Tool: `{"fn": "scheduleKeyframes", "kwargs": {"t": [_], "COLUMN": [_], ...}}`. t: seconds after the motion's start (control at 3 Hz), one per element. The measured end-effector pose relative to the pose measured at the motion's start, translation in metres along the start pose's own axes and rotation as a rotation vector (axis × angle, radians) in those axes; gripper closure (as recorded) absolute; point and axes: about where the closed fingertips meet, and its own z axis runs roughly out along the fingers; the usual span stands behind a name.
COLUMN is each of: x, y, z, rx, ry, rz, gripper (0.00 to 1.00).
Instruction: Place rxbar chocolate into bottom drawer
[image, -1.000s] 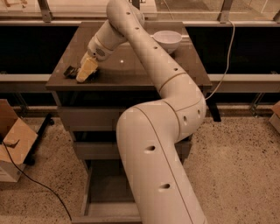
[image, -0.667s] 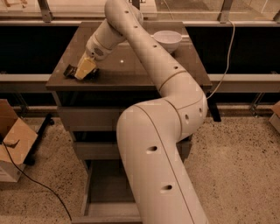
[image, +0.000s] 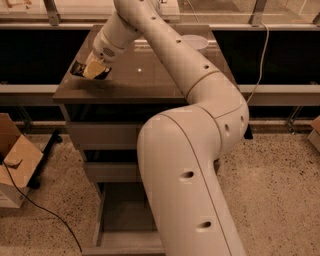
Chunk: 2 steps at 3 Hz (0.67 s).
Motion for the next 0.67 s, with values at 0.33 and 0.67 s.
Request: {"fn": "scheduleKeyframes", "kwargs": {"t": [0.33,0.67], "x": [0.001,0.012], "y": [0.011,0.027], "z": [-0.016,-0.031], "rx": [0.015,0.028], "ry": [0.016,0.038], "rz": [0.013,0.047], "gripper": [1.00,1.00]}}
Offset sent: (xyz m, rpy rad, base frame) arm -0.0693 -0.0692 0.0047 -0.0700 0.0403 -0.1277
